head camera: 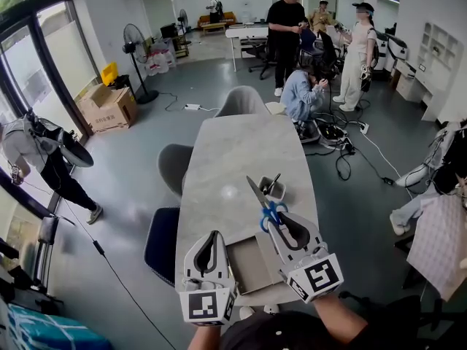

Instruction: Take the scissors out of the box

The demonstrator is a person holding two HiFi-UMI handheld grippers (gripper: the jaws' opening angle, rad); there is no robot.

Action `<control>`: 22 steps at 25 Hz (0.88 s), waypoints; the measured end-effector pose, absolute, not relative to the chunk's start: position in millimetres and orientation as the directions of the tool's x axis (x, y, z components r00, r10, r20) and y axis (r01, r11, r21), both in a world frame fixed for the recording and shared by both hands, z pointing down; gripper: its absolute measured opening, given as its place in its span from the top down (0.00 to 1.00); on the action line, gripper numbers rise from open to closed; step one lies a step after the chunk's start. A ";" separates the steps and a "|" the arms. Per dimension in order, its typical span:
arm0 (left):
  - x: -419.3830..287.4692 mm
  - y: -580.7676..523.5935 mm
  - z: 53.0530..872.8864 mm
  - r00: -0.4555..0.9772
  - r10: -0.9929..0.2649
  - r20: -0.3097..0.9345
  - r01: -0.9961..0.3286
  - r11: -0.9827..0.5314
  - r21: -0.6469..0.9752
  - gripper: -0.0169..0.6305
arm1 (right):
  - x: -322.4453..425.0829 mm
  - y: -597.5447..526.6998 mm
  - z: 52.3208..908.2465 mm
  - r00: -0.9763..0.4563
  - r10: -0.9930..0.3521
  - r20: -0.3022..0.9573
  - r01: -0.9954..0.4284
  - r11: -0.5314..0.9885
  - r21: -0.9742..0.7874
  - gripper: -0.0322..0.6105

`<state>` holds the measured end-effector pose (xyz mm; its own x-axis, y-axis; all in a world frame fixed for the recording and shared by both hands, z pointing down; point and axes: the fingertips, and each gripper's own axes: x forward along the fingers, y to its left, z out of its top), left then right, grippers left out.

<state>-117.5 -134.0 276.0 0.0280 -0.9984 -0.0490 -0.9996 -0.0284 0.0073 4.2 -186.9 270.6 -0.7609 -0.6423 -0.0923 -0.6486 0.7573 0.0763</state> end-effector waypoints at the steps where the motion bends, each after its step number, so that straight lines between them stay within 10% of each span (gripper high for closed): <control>1: -117.4 -134.4 276.2 0.029 -0.998 -0.048 -1.000 -0.029 0.007 0.95 | 3.8 -186.6 270.2 -0.761 -0.642 -0.092 -0.648 0.757 0.079 0.83; 22: -118.3 -132.1 275.5 0.025 -0.999 -0.043 -1.000 -0.025 0.004 0.95 | 2.9 -185.1 275.7 -0.765 -0.640 -0.069 -0.644 0.761 0.078 0.83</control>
<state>-118.3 -132.1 275.5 0.0251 -0.9987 -0.0433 -0.9997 -0.0253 0.0041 2.9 -185.1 275.7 -0.7652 -0.6400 -0.0693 -0.6438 0.7613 0.0779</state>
